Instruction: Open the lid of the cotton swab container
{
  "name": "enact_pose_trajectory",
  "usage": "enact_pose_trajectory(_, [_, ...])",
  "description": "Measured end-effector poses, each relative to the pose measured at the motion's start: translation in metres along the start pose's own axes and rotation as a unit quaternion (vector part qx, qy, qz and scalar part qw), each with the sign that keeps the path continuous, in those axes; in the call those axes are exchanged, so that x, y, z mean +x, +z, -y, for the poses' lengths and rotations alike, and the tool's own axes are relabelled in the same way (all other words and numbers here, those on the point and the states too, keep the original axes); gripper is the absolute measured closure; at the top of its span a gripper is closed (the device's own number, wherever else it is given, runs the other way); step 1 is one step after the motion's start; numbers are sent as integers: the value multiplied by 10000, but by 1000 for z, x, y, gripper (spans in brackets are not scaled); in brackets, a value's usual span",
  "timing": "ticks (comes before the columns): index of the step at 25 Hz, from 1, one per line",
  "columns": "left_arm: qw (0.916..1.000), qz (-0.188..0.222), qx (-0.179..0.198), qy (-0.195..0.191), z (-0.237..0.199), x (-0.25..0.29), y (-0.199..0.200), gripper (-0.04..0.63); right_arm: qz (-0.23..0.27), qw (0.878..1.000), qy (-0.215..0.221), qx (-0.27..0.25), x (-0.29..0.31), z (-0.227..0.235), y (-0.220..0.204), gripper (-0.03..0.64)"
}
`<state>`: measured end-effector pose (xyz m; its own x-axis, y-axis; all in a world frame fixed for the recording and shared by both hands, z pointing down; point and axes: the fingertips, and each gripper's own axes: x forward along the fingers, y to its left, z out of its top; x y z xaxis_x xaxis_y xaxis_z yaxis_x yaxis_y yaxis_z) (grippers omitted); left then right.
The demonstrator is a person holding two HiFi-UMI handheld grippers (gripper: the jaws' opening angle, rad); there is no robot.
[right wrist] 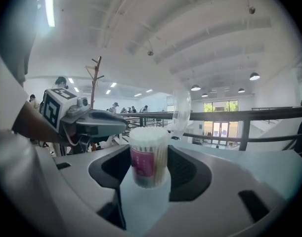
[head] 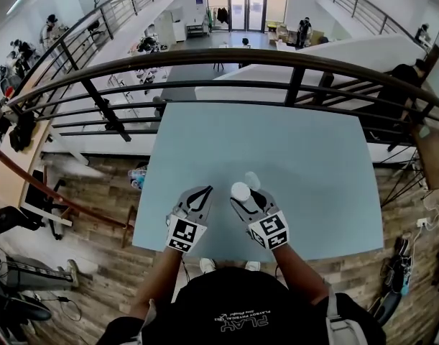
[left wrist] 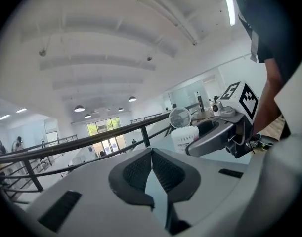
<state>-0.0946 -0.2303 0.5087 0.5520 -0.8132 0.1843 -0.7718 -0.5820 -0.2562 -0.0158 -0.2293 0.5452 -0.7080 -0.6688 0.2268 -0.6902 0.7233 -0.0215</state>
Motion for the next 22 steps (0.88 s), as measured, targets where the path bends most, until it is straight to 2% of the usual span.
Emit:
enact_pose_trajectory(2, [9998,63,-169,6,3,-1,-1,578,158,9998,-145,-12,-3,5,6,380])
enact_pose_trajectory(8, [9979,196,-484,-378,14,-5,-8,578,321,9988,-370,-10,-6,10,9,379])
enact_pose_trajectory(13, [9950,230,-927,-277,6,-11,-13,578,300,9976,-611,-159,-9,16,10,379])
enact_pose_trajectory(22, [9900,385,-1357,-34,5,-15,-9,578,284,9949,-921,-288,-23,30,13,380])
